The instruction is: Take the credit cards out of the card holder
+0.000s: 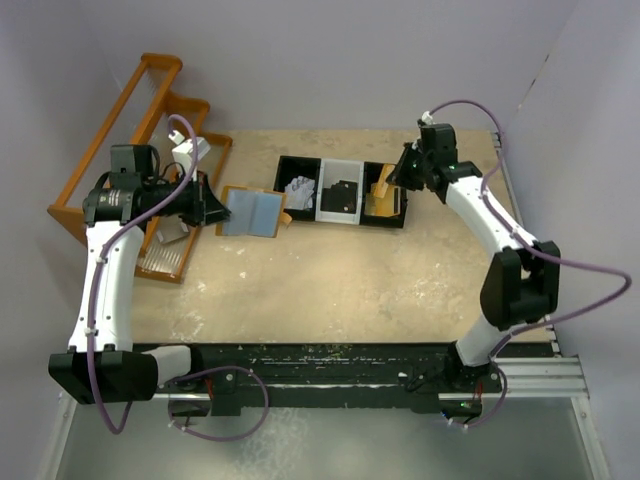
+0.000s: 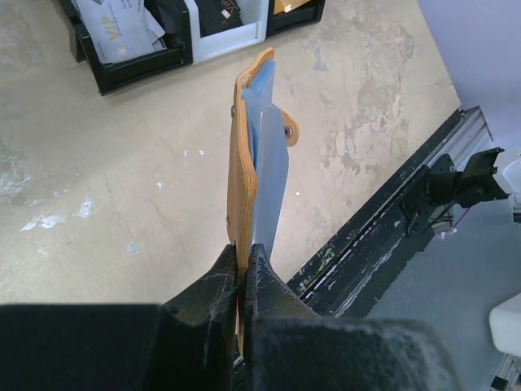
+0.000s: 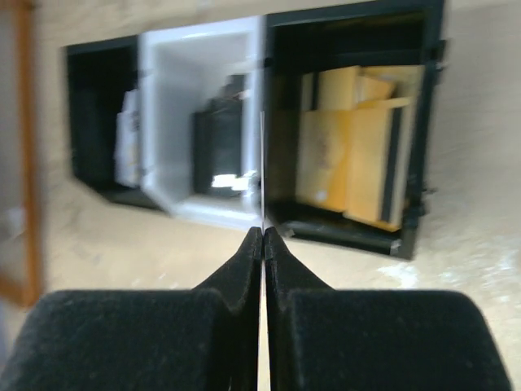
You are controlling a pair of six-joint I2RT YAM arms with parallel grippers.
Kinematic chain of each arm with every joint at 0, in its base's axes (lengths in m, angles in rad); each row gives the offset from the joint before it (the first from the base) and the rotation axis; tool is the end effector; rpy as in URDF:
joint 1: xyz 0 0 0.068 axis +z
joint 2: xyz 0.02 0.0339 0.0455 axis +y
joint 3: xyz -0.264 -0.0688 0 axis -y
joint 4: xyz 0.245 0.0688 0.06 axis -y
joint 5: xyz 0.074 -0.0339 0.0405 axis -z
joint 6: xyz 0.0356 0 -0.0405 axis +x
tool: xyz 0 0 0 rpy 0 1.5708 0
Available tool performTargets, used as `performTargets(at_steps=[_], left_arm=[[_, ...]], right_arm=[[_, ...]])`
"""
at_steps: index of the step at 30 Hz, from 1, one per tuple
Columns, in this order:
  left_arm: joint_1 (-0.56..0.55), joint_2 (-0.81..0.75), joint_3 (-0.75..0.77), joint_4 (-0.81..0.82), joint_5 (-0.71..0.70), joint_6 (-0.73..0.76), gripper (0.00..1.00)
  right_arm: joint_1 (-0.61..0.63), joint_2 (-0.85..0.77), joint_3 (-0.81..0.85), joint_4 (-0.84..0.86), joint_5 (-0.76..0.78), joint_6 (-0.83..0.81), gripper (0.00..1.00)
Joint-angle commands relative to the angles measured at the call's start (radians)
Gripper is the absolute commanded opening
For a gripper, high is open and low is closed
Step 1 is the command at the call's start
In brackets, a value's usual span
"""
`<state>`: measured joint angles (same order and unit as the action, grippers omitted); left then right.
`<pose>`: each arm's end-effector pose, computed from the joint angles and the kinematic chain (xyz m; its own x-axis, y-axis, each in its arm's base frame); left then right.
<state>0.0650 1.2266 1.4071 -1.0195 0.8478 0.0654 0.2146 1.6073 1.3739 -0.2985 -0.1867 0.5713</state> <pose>0.2276 -0.0119 0.3924 -0.7110 -0.0029 -0.7032 0.5045 0.6945 -0.5130 0.3658 0.0865 0.3238 -0.6145 0.4099 -0.6741 -0.0396 0.8374 0.5452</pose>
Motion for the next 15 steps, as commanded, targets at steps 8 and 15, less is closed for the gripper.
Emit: performTargets(at_steps=[8,15], left_arm=[[0.001,-0.047,0.042,-0.021,-0.385,0.232,0.0],[-0.001,-0.05,0.04,-0.037,-0.35,0.238,0.0]], right_arm=[[-0.006,0.249,0.163,-0.075,0.266,-0.096,0.0],[-0.005,0.313,0.189,-0.035,0.216,-0.118,0.0]])
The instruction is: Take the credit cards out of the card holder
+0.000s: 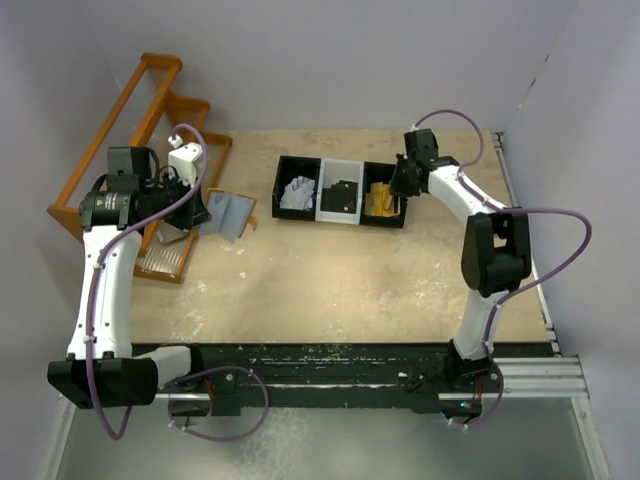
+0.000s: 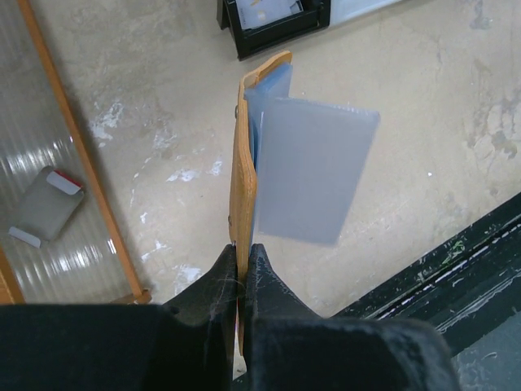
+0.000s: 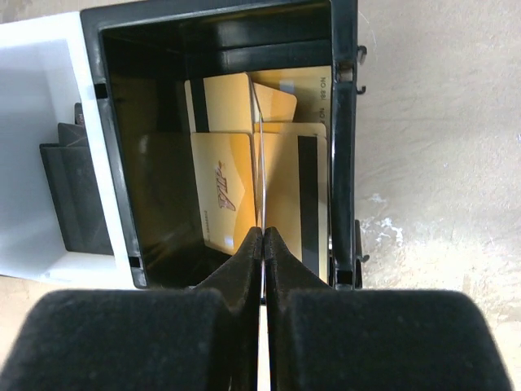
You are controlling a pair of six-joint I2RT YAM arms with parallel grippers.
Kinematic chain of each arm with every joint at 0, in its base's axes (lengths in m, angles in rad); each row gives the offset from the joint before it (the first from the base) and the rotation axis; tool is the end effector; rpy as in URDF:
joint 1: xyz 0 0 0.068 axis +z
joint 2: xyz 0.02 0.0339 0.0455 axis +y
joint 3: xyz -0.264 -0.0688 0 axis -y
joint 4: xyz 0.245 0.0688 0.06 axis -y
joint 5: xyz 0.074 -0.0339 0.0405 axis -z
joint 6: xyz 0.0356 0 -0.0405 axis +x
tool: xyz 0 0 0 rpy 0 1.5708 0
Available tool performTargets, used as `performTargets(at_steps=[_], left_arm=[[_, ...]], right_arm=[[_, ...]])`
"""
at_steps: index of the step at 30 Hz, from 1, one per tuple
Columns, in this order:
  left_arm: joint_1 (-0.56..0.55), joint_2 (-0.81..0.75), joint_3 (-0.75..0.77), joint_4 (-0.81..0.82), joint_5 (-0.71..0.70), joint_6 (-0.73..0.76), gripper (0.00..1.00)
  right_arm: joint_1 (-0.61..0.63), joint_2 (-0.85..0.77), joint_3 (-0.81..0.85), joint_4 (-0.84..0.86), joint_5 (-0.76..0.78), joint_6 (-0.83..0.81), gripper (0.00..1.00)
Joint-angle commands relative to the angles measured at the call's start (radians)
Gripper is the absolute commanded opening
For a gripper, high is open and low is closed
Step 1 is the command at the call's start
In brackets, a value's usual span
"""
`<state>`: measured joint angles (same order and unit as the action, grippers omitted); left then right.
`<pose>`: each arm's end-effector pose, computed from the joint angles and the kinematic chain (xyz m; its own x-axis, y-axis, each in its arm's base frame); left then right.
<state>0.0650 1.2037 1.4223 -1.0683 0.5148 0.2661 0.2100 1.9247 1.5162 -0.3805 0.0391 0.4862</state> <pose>0.2214 -0.0032 0.3928 -0.6527 0.1869 -0.7342 0.4555 0.8712 -0.1832 0.4280 0.0898 0.2411 -0.6984 0.3285 -0.6359 0.1640 0.9382 0.3047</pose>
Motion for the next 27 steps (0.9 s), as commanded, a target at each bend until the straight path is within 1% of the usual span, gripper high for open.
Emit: performTargets(at_steps=[1,4,5,6,8,10,11,13,17,18,20,22,25,27], left_arm=[[-0.003,-0.025,0.025,0.01,-0.027,0.041,0.0],[-0.006,-0.022,0.035,-0.016,-0.003,0.059,0.0],[-0.007,-0.022,0.039,-0.028,0.038,0.063,0.0],[-0.007,-0.027,0.041,-0.038,0.087,0.068,0.0],[-0.006,-0.034,0.046,-0.052,0.216,0.071,0.0],[-0.006,-0.03,0.057,-0.071,0.328,0.076,0.0],[-0.007,-0.022,0.066,-0.083,0.384,0.073,0.0],[-0.007,-0.004,0.08,-0.107,0.476,0.071,0.0],[-0.007,0.029,0.107,-0.155,0.644,0.077,0.0],[-0.007,0.034,0.112,-0.163,0.689,0.079,0.0],[-0.007,0.048,0.118,-0.192,0.772,0.092,0.0],[-0.006,0.06,0.122,-0.225,0.856,0.104,0.0],[-0.007,0.078,0.119,-0.256,0.954,0.102,0.0],[-0.007,0.086,0.099,-0.268,1.038,0.093,0.0]], right_arm=[[0.0,0.002,0.044,0.055,-0.018,-0.032,0.0],[0.0,0.013,0.057,0.033,-0.003,-0.029,0.0],[0.0,0.01,0.062,0.022,0.011,-0.026,0.0],[0.001,-0.004,0.065,0.013,0.023,-0.024,0.04],[0.002,-0.043,0.063,0.008,0.051,-0.015,0.17],[0.006,-0.1,0.056,0.011,0.072,-0.005,0.36],[0.009,-0.134,0.05,0.017,0.077,-0.002,0.43],[0.023,-0.198,0.048,0.021,0.096,-0.003,0.55],[0.077,-0.332,0.064,0.001,0.115,-0.006,0.67],[0.099,-0.367,0.056,0.018,0.082,-0.014,0.7],[0.157,-0.441,0.005,0.111,-0.023,-0.023,0.79],[0.216,-0.502,-0.032,0.176,-0.18,-0.015,0.85],[0.279,-0.593,-0.08,0.299,-0.294,0.04,0.84],[0.325,-0.679,-0.134,0.428,-0.354,0.086,0.83]])
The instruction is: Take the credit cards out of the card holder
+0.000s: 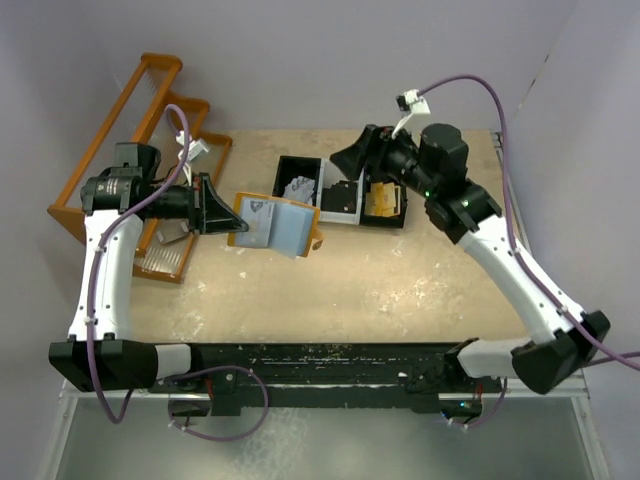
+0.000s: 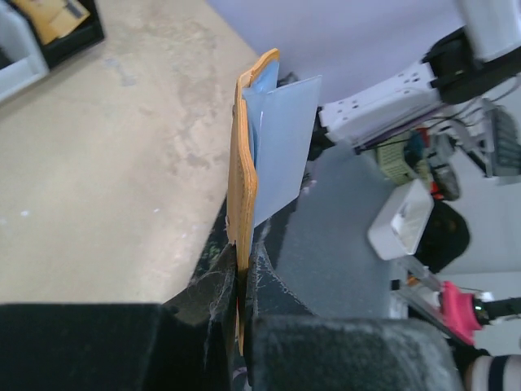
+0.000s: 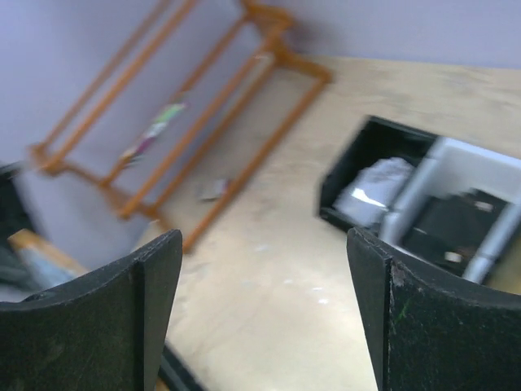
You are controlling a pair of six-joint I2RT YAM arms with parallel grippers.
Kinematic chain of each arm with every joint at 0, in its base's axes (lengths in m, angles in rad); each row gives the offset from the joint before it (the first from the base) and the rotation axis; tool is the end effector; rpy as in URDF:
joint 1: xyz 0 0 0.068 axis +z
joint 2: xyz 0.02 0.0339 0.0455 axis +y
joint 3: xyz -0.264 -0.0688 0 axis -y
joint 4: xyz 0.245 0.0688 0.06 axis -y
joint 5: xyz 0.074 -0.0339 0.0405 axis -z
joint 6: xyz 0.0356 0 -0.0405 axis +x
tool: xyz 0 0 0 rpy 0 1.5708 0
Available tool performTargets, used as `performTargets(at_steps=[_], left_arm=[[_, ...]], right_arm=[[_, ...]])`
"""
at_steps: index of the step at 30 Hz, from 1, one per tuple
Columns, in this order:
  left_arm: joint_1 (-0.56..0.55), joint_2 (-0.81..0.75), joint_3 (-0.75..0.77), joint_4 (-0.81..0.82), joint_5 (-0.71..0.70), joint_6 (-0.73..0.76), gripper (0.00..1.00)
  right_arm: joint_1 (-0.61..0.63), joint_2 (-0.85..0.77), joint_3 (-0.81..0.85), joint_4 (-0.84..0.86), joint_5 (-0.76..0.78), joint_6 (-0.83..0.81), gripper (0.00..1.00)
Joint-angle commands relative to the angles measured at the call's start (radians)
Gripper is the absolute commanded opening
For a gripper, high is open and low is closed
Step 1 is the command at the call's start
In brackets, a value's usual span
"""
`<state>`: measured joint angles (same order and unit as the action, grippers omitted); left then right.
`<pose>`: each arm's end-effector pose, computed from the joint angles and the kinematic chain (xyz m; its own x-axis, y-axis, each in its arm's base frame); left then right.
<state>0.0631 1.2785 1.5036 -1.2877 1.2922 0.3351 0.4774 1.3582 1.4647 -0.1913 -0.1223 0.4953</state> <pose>0.2119 -0.0209 0.4063 -0.6755 0.0479 -0.7358 0.7113 0.3052 -0.6332 0.2738 0.1465 0.4480 -0.3343 0.3582 -0.8718 -0.4605 0.7450 0.4827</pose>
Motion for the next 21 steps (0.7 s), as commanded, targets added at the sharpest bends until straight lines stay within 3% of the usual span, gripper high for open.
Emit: performTargets(at_steps=[1,6,8,13,16,21], left_arm=[[-0.005,0.016,0.003,-0.053,0.31,0.019,0.0],[-0.005,0.021,-0.013,-0.038,0.424,-0.018,0.0],[-0.005,0.016,-0.018,-0.012,0.427,-0.037,0.0],[-0.006,-0.001,-0.028,0.026,0.277,-0.062,0.0],[-0.004,-0.014,-0.053,0.099,0.168,-0.127,0.0],[-0.004,-0.054,-0.101,0.235,0.044,-0.234,0.0]], right_arm=[[0.079,-0.138,-0.107,0.296,-0.213,0.089,0.84],[0.157,-0.129,-0.065,0.272,-0.331,0.039,0.95],[0.183,-0.121,-0.061,0.241,-0.306,0.016,0.96],[0.213,-0.198,-0.095,0.306,-0.215,0.027,0.84],[0.252,-0.203,-0.066,0.322,-0.212,0.052,0.73],[0.328,-0.162,-0.07,0.366,-0.257,0.099,0.63]])
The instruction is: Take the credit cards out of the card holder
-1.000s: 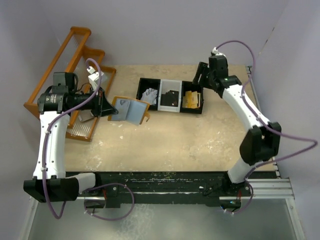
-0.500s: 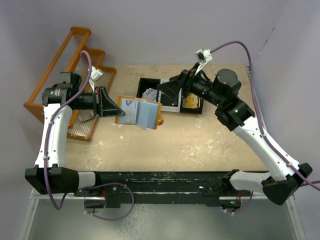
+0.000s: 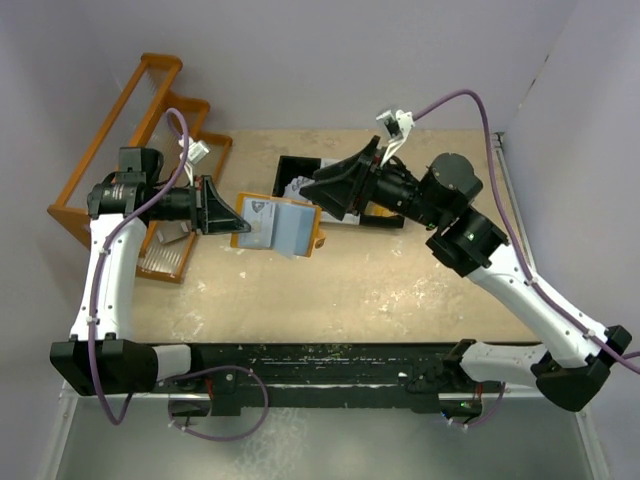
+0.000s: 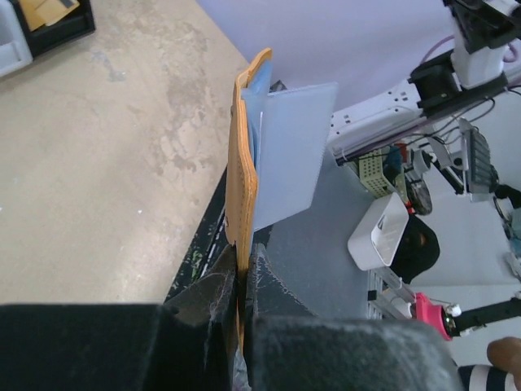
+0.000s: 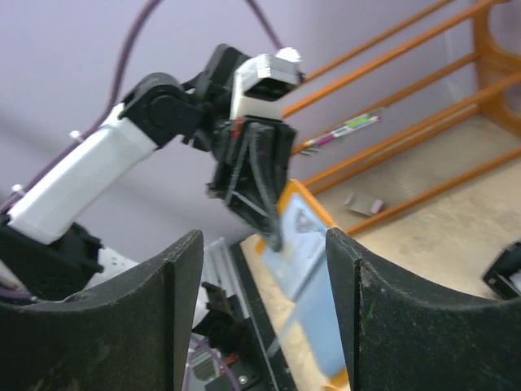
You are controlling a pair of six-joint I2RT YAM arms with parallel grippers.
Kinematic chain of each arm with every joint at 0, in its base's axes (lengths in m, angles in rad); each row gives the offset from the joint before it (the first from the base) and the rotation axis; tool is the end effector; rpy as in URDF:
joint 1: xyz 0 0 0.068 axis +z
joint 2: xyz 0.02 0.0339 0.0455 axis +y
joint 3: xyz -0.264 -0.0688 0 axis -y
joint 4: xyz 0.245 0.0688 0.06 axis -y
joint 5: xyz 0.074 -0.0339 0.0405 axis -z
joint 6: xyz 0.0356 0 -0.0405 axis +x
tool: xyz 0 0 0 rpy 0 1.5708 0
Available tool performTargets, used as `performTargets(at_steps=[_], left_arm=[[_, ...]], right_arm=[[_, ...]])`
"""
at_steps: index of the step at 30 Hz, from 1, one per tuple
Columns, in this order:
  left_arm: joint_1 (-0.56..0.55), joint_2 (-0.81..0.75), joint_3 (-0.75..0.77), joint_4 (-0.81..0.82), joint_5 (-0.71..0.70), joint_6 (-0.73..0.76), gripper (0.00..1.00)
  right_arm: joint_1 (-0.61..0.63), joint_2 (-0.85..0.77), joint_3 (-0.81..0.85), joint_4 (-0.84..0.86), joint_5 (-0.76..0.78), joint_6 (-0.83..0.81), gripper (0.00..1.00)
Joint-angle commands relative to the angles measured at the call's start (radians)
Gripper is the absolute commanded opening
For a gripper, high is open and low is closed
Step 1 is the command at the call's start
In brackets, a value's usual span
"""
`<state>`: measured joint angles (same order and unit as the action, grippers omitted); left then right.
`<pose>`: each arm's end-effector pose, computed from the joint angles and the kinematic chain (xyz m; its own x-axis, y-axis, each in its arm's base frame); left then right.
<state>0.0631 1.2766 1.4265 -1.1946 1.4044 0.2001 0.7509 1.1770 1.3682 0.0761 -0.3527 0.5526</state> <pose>0.2186 -0.0214 0.3930 -0.7497 -0.0144 -0.6617 0.6457 0.2034 -0.7360 0.1754 0.1805 0.4911 -0.2996 0.3942 -0.8688 -0.8537 0.2959 0.4286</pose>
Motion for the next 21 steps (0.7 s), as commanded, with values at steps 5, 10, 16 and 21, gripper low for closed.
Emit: performTargets(at_steps=[5,10,16,21], left_arm=[[-0.005,-0.052,-0.022,0.178,-0.07,-0.139,0.0],[-0.005,-0.053,-0.008,0.182,-0.058,-0.154,0.0],[-0.005,-0.057,-0.003,0.188,-0.02,-0.174,0.0],[-0.005,-0.059,0.003,0.189,0.016,-0.186,0.0]], right_arm=[[0.142,0.11,0.007,0.104,-0.059,0.062,0.6],[0.149,0.15,-0.014,0.088,-0.053,0.072,0.56],[0.145,0.184,-0.035,0.02,-0.059,0.065,0.5],[0.135,0.194,-0.056,0.004,-0.06,0.057,0.47]])
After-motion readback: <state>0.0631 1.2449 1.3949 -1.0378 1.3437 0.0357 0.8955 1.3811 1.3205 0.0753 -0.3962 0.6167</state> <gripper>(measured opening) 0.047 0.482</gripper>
